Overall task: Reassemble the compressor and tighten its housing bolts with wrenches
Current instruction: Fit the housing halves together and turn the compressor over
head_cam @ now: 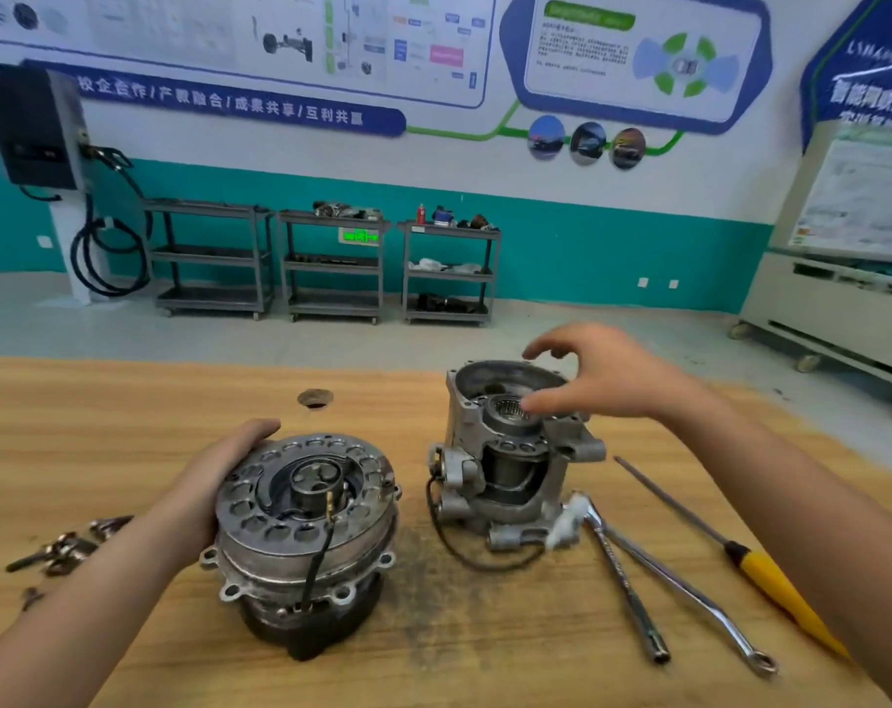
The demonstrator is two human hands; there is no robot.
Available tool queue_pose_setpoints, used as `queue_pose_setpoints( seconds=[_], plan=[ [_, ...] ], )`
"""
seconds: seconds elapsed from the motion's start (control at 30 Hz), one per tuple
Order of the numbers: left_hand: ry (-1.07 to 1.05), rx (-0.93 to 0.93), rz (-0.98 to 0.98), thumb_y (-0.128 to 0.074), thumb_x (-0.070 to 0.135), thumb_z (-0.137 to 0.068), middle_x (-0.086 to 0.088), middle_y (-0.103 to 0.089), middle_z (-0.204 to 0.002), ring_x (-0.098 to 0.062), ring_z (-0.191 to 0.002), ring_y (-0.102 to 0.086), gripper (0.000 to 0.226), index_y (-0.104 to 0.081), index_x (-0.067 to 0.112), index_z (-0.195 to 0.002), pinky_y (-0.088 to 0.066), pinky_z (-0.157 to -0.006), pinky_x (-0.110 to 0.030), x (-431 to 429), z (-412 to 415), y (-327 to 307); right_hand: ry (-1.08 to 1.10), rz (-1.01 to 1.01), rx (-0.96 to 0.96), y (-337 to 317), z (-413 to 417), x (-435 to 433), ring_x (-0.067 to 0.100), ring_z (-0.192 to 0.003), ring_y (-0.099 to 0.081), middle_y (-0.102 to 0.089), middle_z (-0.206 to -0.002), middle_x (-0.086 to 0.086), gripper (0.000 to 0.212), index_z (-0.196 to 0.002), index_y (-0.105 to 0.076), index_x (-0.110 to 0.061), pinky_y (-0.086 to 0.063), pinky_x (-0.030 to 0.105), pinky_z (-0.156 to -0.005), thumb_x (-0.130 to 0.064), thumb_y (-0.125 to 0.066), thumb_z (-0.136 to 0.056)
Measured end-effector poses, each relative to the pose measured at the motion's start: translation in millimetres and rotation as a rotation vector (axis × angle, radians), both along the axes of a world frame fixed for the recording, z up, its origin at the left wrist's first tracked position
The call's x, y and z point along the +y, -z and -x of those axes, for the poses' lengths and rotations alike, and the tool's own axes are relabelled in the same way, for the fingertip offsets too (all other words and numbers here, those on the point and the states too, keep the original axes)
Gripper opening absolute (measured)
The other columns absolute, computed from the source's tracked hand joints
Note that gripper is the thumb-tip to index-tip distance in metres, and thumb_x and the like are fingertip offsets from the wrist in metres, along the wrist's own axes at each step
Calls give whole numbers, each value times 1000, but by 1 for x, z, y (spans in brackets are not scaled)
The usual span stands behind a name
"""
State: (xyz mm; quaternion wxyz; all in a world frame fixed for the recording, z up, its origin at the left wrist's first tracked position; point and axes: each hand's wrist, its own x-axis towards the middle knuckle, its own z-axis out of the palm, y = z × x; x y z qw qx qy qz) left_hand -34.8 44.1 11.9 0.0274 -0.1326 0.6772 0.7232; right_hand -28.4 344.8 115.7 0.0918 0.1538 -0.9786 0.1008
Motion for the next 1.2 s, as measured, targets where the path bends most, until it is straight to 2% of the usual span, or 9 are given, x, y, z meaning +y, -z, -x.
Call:
queue_pose_setpoints(
  seconds=[0.13, 0.23, 0.33, 0.43, 0.7, 0.9, 1.03, 1.1, 1.2],
  plan=[
    [-70, -8, -15, -41, 20, -98, -16, -60, -88, -14, -63, -67, 31, -52, 3, -122, -46, -50, -23, 5, 8, -3, 40, -329, -324, -2, 60, -21, 19, -93, -59, -63, -103, 2, 57, -111, -62, -13, -49, 29, -79, -51, -75, -69],
    [-76, -33, -41, -42, 22, -98, -10, -62, -63, -11, -33, -57, 28, -51, 5, -119, -42, -36, -20, 3, 9, -2, 61, -379, -415, 7, 84, -29, 18, -83, -61, -63, -87, -1, 39, -82, -57, -21, -49, 26, -66, -50, -79, -66],
    [-90, -31, -48, -43, 23, -97, -5, -63, -54, -21, -48, -61, 20, -51, 7, -105, -38, -31, -17, 3, 8, -1, 54, -385, -457, 8, 92, -32, 15, -75, -62, -60, -79, -2, 40, -75, -52, -22, -48, 23, -57, -47, -81, -64],
    [-91, -45, -63, -44, 24, -97, -6, -59, -73, -24, -61, -55, 27, -52, 7, -115, -41, -53, -31, 5, 8, 0, 6, -380, -426, 11, 92, -30, 11, -69, -60, -60, -74, -4, 38, -73, -53, -22, -46, 21, -54, -46, -81, -64],
    [-40, -116, -117, -45, 26, -97, -11, -64, -75, -28, -57, -56, 26, -55, 2, -99, -36, -55, -32, 14, 9, -3, -96, -193, -362, -4, 79, -11, 8, -81, -59, -61, -87, -11, 48, -103, -64, -16, -50, 18, -68, -34, -84, -63],
    [37, -47, -28, -47, 32, -94, -5, -68, -59, -27, -71, -60, 28, -58, 8, -86, -41, -61, -32, 9, 7, 4, -132, -143, -197, -60, 59, -5, 0, -87, -58, -61, -93, -15, 50, -111, -64, -16, -51, 12, -76, -30, -81, -66],
    [-52, 351, 369, -47, 34, -94, 7, -65, -92, -17, -98, -59, 24, -62, 20, -106, -43, -88, -33, -5, 6, -9, -234, -102, 55, -89, 17, -22, 2, -87, -56, -56, -94, -17, 60, -115, -62, -17, -46, 4, -77, -34, -79, -61],
    [-146, 546, 210, -49, 30, -93, 4, -70, -96, -14, -97, -65, 16, -63, 25, -98, -46, -87, -32, -8, 0, -32, -363, -89, 214, -93, -5, -41, 8, -94, -54, -56, -100, -8, 65, -118, -62, -15, -45, 16, -86, -37, -75, -58],
    [102, 486, -205, -47, 44, -86, -2, -74, -93, -14, -84, -71, 37, -64, 15, -101, -55, -62, -26, 11, -23, -62, -550, -96, 430, -94, -28, -78, 13, -99, -52, -53, -103, -2, 66, -120, -60, -11, -42, 24, -88, -36, -74, -60]
  ],
)
